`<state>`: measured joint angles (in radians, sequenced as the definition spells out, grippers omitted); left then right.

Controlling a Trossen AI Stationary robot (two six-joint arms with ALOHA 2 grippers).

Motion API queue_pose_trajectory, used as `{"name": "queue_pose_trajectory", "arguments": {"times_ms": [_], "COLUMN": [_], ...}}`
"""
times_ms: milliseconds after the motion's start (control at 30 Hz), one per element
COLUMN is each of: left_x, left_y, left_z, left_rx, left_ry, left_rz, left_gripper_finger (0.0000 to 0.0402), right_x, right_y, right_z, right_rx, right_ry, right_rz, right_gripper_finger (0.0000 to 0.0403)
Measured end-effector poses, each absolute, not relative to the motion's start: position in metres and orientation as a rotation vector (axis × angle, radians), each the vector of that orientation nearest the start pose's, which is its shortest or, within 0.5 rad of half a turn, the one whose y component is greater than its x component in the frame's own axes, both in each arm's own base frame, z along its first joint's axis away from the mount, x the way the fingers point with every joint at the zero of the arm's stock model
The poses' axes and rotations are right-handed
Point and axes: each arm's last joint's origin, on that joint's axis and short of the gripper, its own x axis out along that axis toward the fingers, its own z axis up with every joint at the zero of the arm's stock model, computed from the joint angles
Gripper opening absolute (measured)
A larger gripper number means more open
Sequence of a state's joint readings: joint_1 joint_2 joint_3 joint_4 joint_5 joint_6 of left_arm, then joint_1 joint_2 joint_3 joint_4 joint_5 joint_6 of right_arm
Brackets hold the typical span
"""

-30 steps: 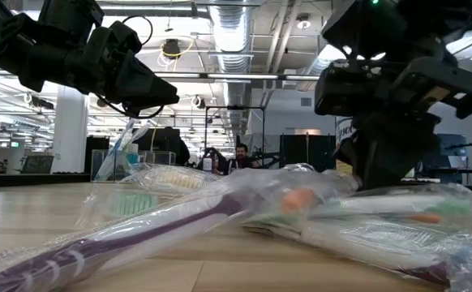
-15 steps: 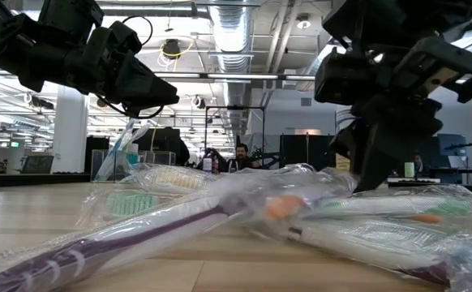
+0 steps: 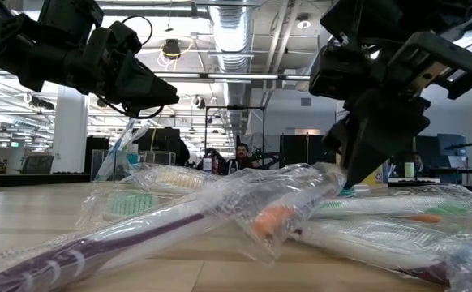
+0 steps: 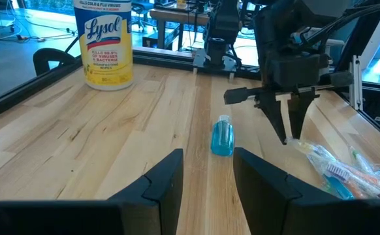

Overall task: Pick & Place toothbrushing station
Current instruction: Put the orange toothbrush into the transparent organizer

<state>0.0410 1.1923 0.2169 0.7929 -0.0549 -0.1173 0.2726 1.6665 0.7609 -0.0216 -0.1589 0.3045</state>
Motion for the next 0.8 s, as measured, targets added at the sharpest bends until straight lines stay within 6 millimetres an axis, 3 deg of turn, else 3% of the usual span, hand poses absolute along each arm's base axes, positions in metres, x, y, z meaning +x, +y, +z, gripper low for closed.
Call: {"name": "queue_pose_trajectory", "arguments": {"times_ms": [133, 467, 800], "left_x": [0.204, 0.204, 0.204], "left_y": [0.01, 0.01, 0.01], "left_z": [0.162, 0.162, 0.162], "left_rx": [-0.116, -0.116, -0.116], "left_ry": [0.177, 0.177, 0.177], "left_rz": [0.106, 0.106, 0.107], "left_gripper_finger": [0.0129, 0.0129, 0.0129], "right_x": [0.289, 0.291, 0.31], "right_y": [0.085, 0.084, 0.075], "right_z": [0.133, 0.135, 0.155], "right_rx": [0.2, 0.197, 0.124], "right_ry": [0.98, 0.969, 0.911], "right_rz": [0.267, 0.264, 0.25], "right_gripper_finger": [0.0009, 0.0001, 0.0]}}
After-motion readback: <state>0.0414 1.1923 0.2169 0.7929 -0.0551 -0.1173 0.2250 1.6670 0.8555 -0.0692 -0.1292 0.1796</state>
